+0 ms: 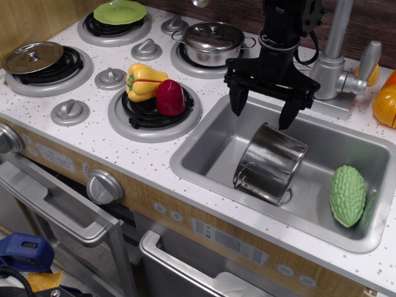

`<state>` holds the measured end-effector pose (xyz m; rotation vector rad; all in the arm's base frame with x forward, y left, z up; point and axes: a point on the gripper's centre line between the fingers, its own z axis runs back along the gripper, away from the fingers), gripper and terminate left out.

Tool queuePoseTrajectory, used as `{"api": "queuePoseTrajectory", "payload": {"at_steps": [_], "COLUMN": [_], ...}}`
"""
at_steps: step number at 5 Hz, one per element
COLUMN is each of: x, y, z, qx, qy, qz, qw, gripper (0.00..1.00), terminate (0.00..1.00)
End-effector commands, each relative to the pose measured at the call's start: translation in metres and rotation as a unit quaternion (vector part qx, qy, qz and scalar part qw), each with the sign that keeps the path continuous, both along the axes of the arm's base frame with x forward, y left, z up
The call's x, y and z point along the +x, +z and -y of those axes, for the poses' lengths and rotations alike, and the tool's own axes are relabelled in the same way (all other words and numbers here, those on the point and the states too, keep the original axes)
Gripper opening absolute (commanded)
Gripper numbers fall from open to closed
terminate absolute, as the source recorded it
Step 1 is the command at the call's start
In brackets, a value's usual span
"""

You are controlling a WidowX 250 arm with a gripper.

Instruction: Flip pot upright in sink

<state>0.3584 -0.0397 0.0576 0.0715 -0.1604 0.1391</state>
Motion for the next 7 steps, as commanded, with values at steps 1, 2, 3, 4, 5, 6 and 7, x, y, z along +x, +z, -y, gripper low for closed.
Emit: {"api": "queuePoseTrajectory", "payload": {"at_steps": [1,2,3,4,5,6,7], "x": [0.000,-0.004,-0.003,-0.001,-0.001,-0.002,-0.001], "y": [0.000,-0.002,-0.002,-0.007,-0.014,-0.024,-0.033], "z": [0.000,-0.004,-0.012,-0.022,-0.028,-0.028,-0.023], "qx": [0.000,-0.068,-0.089,-0.118,-0.180,-0.232,-0.246], "qy": [0.000,0.024,0.023,0.020,0.034,0.054,0.061], "qz": [0.000,0.021,0.030,0.043,0.067,0.095,0.110], "qw": [1.0000,0.9972,0.9953,0.9919,0.9808,0.9665,0.9611], "gripper": [1.00,1.00,1.00,1.00,1.00,1.00,1.00], "terminate": [0.00,0.00,0.00,0.00,0.00,0.00,0.00]}}
